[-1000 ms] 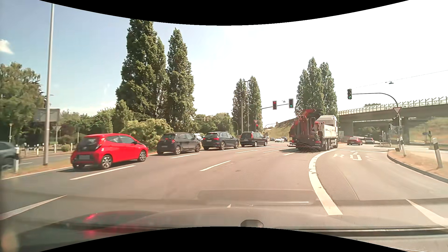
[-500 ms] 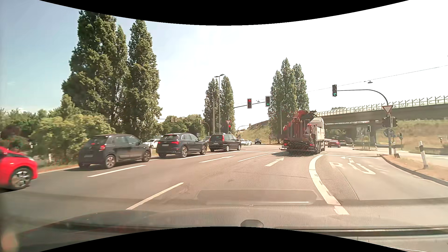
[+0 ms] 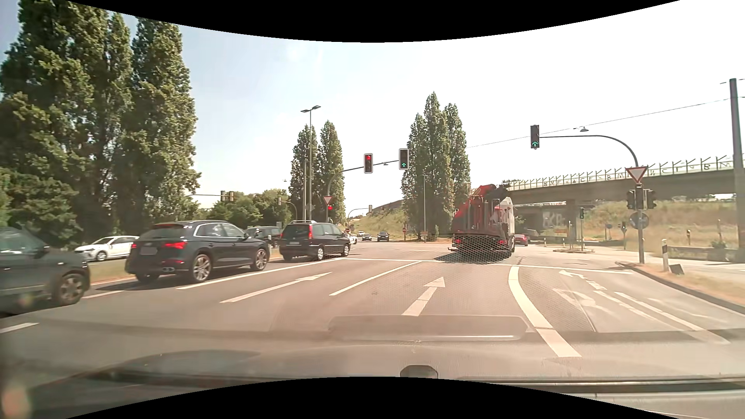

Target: Follow the waypoints while adhering to traffic rules and regulations

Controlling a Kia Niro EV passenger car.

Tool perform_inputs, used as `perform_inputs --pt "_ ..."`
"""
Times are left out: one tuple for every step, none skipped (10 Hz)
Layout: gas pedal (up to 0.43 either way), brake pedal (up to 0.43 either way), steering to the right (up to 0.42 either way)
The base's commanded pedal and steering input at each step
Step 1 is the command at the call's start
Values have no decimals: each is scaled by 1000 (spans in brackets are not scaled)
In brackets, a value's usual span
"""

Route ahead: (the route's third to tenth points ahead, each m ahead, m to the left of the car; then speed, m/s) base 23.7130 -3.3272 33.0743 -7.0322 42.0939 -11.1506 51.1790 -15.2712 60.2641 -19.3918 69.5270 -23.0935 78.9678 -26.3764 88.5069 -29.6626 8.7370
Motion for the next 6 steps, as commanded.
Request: perform_inputs --pt "98 18 128" --pt "98 18 122" --pt "98 18 110" --pt "157 18 105" --pt "169 18 105" --pt "169 18 104"
